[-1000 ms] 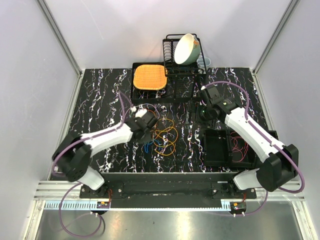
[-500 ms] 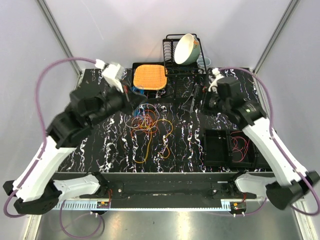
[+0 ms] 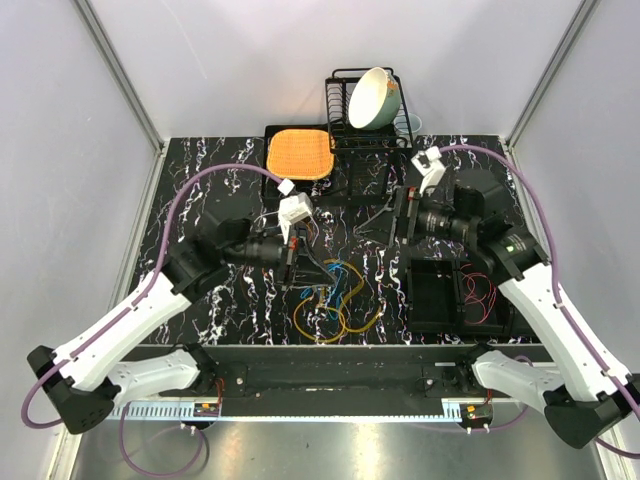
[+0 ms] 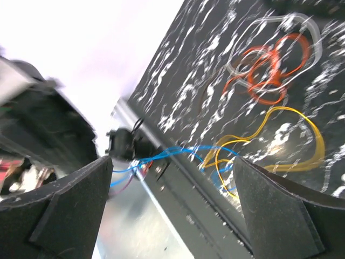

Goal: Untangle the cables

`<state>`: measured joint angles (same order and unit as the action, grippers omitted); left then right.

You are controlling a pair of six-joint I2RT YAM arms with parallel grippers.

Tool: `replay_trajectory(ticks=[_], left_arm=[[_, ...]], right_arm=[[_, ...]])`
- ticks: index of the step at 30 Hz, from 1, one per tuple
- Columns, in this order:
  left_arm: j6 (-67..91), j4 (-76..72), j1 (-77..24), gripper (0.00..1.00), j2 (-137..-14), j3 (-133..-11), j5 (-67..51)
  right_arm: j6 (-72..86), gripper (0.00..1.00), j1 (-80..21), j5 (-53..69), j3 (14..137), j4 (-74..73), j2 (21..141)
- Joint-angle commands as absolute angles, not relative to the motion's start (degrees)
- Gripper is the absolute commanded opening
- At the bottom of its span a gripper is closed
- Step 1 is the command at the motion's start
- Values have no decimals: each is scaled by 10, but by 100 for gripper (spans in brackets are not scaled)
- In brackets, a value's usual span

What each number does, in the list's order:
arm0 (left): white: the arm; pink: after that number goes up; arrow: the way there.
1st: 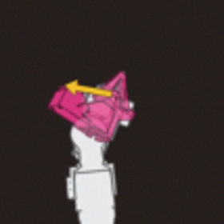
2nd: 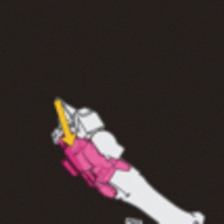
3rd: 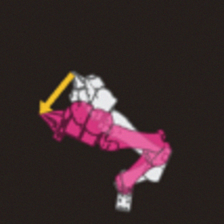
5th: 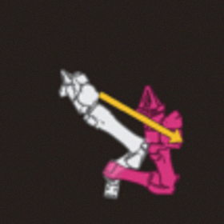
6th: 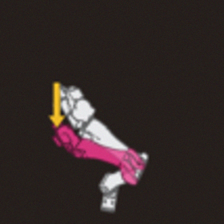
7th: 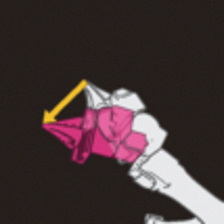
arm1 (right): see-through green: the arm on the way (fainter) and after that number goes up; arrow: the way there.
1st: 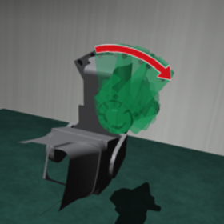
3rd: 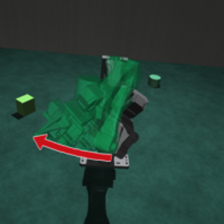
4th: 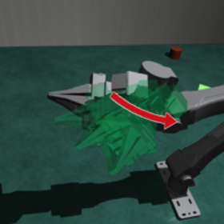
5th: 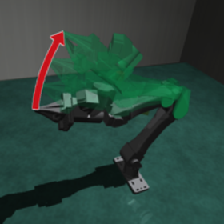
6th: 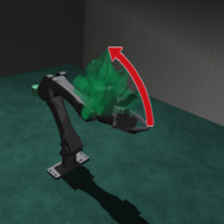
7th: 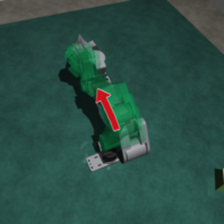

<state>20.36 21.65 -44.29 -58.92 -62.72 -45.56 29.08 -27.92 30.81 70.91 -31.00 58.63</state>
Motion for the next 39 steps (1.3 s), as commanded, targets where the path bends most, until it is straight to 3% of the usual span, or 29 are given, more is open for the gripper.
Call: replay_trajectory(ticks=[1,9,21,34,37,39], left_arm=[[200,121,-444,0,-573,-664,-592],[214,96,-443,0,-576,-658,-606],[290,-17,-444,0,-589,-645,-647],[402,-185,-444,0,-627,-627,-656],[438,-235,-444,0,-646,-626,-662],[452,-258,-443,0,-655,-627,-659]], right_arm=[[309,97,-280,406,693,-231,585],[351,94,-280,532,636,-103,564],[412,91,-280,627,596,73,553],[411,85,-284,675,631,93,567],[409,81,-285,677,634,93,568],[409,74,-284,675,636,94,566]])
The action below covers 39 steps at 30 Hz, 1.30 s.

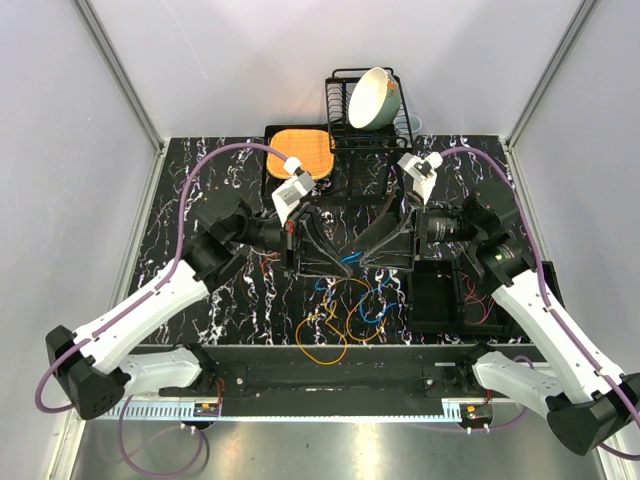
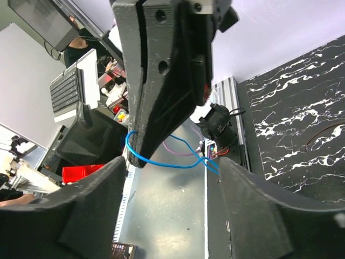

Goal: Untangle the cables

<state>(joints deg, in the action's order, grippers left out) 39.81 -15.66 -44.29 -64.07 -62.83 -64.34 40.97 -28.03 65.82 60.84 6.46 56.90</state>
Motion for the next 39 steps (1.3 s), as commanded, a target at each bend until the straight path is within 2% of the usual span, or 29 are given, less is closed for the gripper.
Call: replay_trajectory(ticks=[1,5,9,10,11,13,14,15,16,17,22,26,29,33,39], left_arm=[[456,-264,-444,0,-663,-628,-657],[468,-280,-443,0,-677,-631,-654],[466,-272,-444,0,-683,-630,-651],[464,-267,-444,0,-685,-631,-649],[460,-247,-443,2,-687,-634,-644],[423,-196,-439,29,-689,-649,-624],[378,-128,-437,68,-687,-654,-612],[352,-86,-431,83,-681,-659,-593],[325,-43,-429,93,-674,-668,-544],[300,27,-427,99,-667,-668,-516],[200,176,-426,99,-609,-640,-292],[204,179,-425,99,-562,-585,-224],[241,122,-426,99,-535,-524,-212],[295,33,-434,99,-530,-444,-172],[265,-19,-502,99,-585,-461,-36]], right_arm=[[408,69,-285,674,637,93,565],[392,52,-285,663,645,68,562],[388,19,-285,651,650,59,561],[387,0,-285,648,651,56,560],[385,0,-285,636,654,44,561],[374,0,-285,617,663,26,561],[365,0,-285,584,670,-15,560],[345,0,-284,563,691,-38,562],[331,0,-285,536,708,-64,563],[316,0,-284,462,733,-142,572],[265,0,-284,300,881,-264,591],[258,0,-284,177,948,-304,588],[255,0,-284,146,990,-306,592],[264,0,-284,163,1034,-312,620],[269,0,-284,168,1030,-311,631]])
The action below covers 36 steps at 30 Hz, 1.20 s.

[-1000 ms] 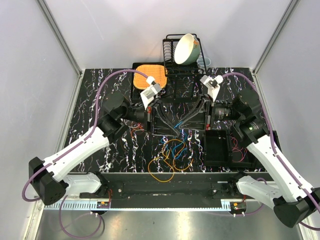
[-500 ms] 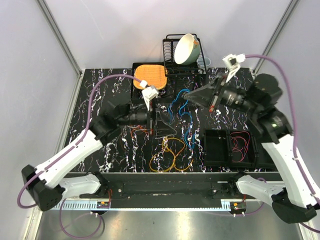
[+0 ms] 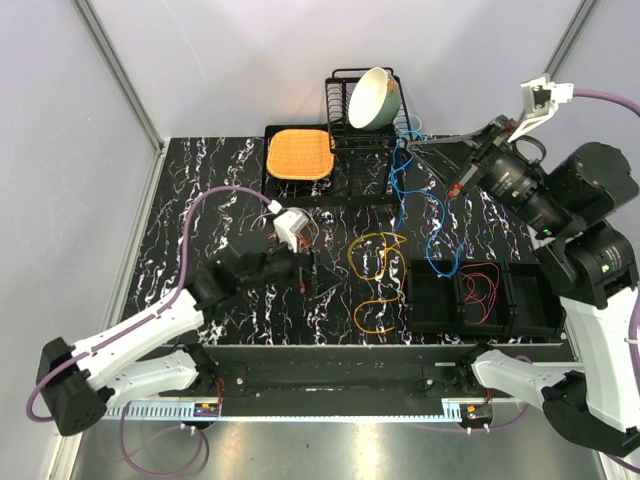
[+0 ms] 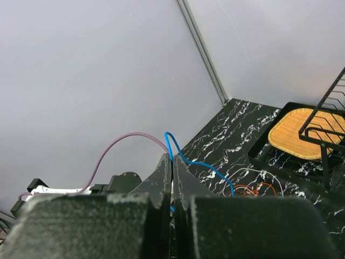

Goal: Untangle the cables

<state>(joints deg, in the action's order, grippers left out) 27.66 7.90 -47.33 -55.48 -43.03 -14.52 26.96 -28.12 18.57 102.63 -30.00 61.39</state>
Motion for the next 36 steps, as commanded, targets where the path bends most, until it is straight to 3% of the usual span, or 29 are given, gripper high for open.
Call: replay_trajectory(ticks=[1,9,15,17,18,19,20,26,36], left_arm=[[262,-29,-507,99,-597,-468,-25],[227,-87,-536,98,-711,-538,-5],[216,-91,-548,80,-839,-589,-6],[221,-101,-548,62,-873,-600,-11],[221,-106,-548,47,-883,-604,-20],[225,-110,-548,11,-892,-609,-21],[226,-109,-549,0,-903,-617,-22],[215,-74,-548,0,-881,-594,55],[200,32,-476,0,-732,-469,93]], right_arm=[[269,0,-284,169,1029,-313,630],[264,0,-284,169,1030,-318,631],[255,0,-284,165,1038,-327,631],[251,0,-283,162,1043,-332,632],[250,0,-283,160,1044,-336,632],[249,0,-284,153,1046,-341,631],[244,0,-284,150,1049,-344,631],[219,0,-283,88,1086,-375,631],[188,0,-284,-63,1162,-459,655]])
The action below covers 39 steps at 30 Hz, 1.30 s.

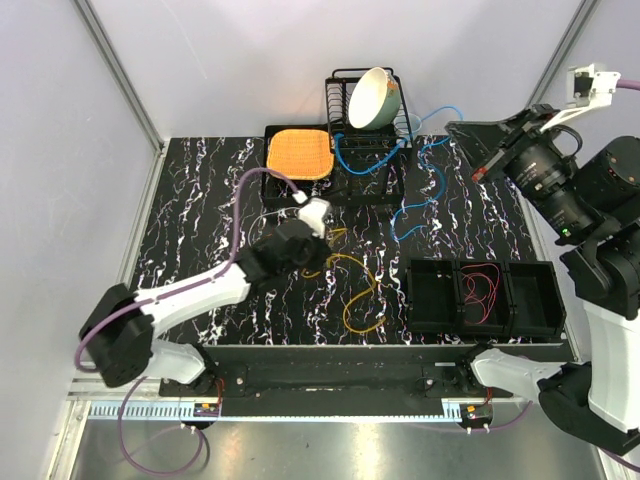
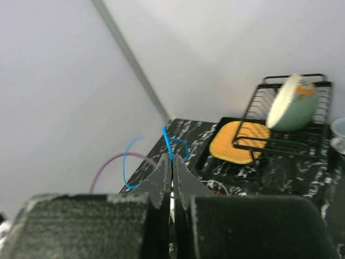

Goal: Untangle the cables

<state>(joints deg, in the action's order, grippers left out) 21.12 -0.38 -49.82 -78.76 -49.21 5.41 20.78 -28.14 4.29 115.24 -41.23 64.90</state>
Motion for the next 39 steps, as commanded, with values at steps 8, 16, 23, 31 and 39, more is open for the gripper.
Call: replay_trajectory(ticks=[8,16,23,31,39], left_arm=[[218,119,-461,0,-659,-490,151],[201,210,-459,0,-650,-586,159],[183,253,-459,0,-628,-606,169],[181,251,-459,0,-604,-570,176],[180,248,-459,0,-604,-569,171]], right_arm=[[225,0,-284,-136,1063,-520,628],[282,0,-283,-168,928,-558,573],[316,0,-283,-167,825,-564,534],[339,0,-284,-193,768,-605,493],[350,0,-284,-246,737,-635,475]])
